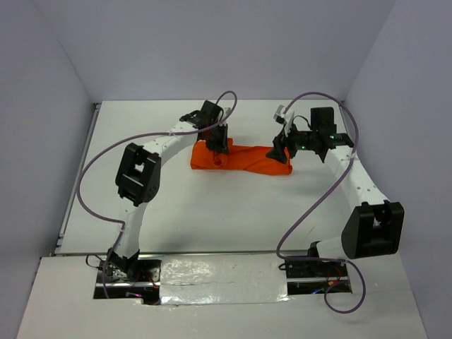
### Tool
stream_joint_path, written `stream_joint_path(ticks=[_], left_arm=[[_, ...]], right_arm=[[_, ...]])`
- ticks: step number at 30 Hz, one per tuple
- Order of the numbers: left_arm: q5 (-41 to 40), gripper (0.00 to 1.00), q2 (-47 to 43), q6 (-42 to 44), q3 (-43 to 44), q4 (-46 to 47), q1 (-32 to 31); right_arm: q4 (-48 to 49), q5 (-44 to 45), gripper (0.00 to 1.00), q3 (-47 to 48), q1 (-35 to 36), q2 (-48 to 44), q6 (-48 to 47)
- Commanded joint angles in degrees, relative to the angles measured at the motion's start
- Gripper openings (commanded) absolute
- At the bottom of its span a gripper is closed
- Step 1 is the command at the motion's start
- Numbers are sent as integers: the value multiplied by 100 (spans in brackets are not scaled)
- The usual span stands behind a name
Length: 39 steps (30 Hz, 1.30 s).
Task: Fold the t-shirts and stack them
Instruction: Fold the folded rectangular tshirt in 1/3 of the way
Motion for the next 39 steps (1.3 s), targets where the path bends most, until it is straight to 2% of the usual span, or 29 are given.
stream_joint_path(ticks=[1,26,34,36,37,39], left_arm=[[-36,0,145,-139,355,10,-33],[157,2,454,-262,443,-52,-253],[-1,2,427,-307,584,-96,-324],[52,6,453,-289,645,-131,-324],[78,20,488,-280,680,-175,-324],[157,22,611,-245,768,-254,-324]], right_arm=[[112,-160,69,-75,-67,-227,-17],[130,-160,69,-128,-76,-218,9],[112,-169,69,-120,-93,-227,0],[121,-178,69,-119,-93,-218,9],[130,-178,69,-119,-93,-210,18],[130,-195,69,-128,-93,-218,27]])
